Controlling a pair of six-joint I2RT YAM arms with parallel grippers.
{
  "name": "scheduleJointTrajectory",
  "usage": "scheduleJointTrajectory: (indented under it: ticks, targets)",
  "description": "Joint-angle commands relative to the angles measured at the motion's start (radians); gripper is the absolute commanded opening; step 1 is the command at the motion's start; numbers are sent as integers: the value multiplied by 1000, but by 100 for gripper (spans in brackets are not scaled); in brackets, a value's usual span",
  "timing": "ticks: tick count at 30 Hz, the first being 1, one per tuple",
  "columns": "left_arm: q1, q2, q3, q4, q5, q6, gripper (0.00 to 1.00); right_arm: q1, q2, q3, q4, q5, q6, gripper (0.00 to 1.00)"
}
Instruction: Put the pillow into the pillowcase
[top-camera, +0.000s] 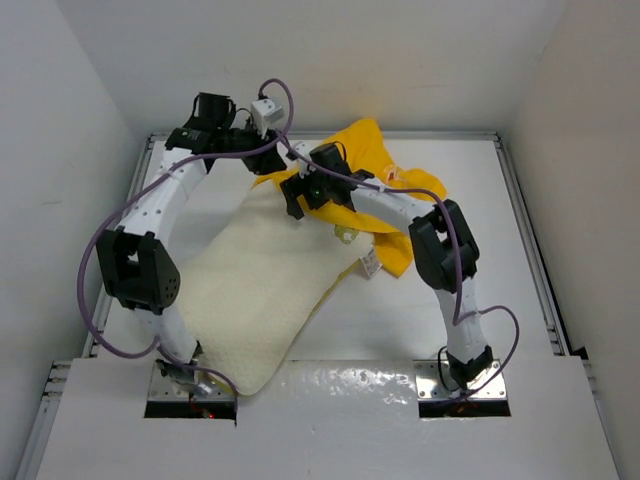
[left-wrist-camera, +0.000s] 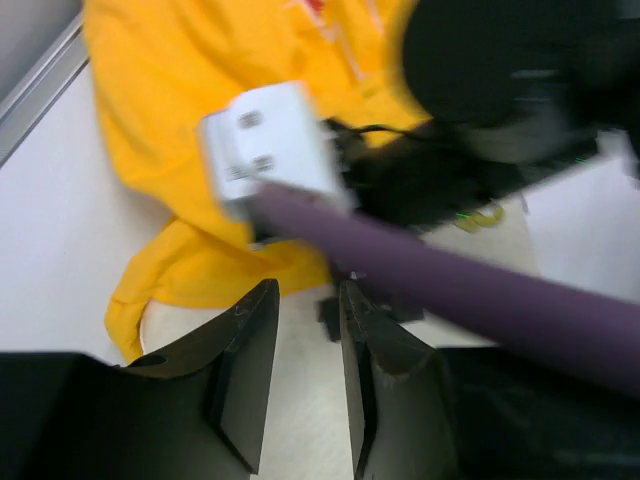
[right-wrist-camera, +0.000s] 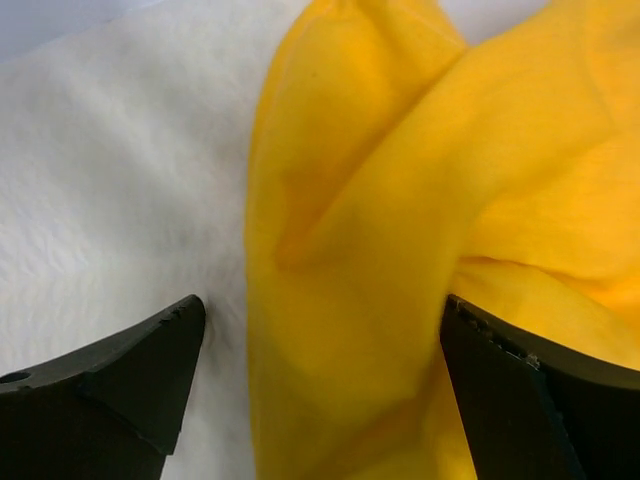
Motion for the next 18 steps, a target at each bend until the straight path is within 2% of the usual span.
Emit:
scheduleJointTrajectory:
  ticks: [1,4,9,10,15,18]
  targets:
    - [40,58,49,201,-99,-166,27,6,-136,-6,13,96,-7,97]
    - [51,60,66,238,-79,-166,32,6,-222,-38,15,256,12,99]
    - [51,89,-6,312,-98,-143,50,-3,-386,-165,27,360,99,99]
    - [51,141,4,303,-134,-138,56,-2,-409,-187,13,375,116,99]
    - [51,350,176,134,-217,-118,68,-2,-602,-388,6,441,240,98]
    - [51,411,175,170,-262,-144,75,0,-691,-515,-3,446,348,94]
